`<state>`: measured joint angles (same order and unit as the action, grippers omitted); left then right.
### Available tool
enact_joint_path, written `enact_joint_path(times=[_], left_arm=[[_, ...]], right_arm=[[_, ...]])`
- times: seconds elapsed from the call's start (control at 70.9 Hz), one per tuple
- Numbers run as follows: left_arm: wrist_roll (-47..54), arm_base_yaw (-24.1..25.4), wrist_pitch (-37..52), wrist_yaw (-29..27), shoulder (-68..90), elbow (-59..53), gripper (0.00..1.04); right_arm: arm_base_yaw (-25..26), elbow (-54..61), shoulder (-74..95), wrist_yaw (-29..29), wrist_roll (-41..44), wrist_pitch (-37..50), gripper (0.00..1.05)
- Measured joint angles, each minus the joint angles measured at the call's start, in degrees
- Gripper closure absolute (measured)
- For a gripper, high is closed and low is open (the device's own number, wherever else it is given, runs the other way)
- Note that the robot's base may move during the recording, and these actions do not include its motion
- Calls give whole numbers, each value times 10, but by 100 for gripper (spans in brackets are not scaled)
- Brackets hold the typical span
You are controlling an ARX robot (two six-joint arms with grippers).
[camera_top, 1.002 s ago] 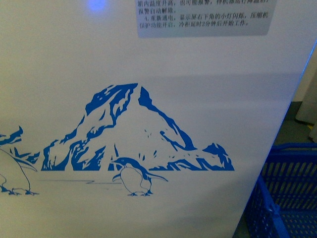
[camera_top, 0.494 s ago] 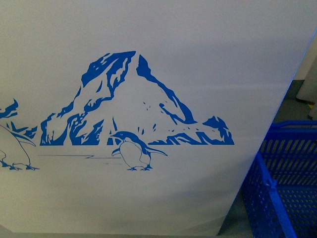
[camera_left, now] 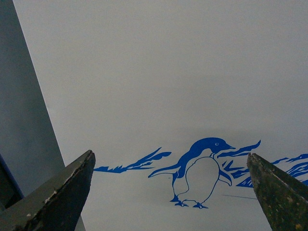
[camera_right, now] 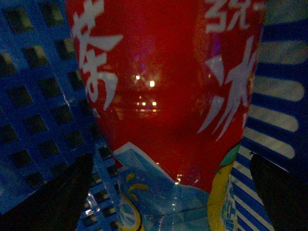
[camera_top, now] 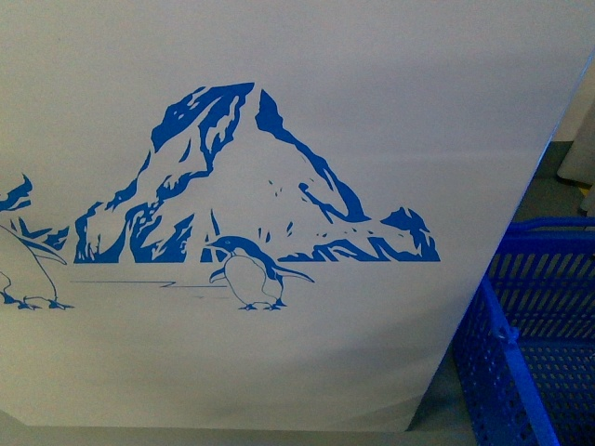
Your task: Put drink in fridge
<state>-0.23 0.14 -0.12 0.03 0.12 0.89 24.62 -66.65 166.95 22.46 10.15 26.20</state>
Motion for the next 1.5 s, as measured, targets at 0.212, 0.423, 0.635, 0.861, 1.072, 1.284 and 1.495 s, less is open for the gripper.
enact_joint_path(times=[0.212, 0.423, 0.635, 0.861, 1.072, 1.284, 1.495], left_arm=[[0, 0, 0, 0, 0, 0, 8], [0, 0, 0, 0, 0, 0, 8], [0, 0, 0, 0, 0, 0, 8], [0, 0, 0, 0, 0, 0, 8], [0, 0, 0, 0, 0, 0, 8], [0, 0, 0, 0, 0, 0, 8], [0, 0, 0, 0, 0, 0, 8]], right_arm=[[13, -18, 7, -6, -3, -29, 7], [30, -36, 9, -16, -12, -38, 42], [38, -34, -1, -39, -16, -41, 62], [43, 13, -65, -98, -33, -24, 68], [28, 152, -302, -177, -51, -8, 68], [2, 273, -639, -265, -73, -121, 69], [-11, 277, -899, -278, -99, -213, 69]])
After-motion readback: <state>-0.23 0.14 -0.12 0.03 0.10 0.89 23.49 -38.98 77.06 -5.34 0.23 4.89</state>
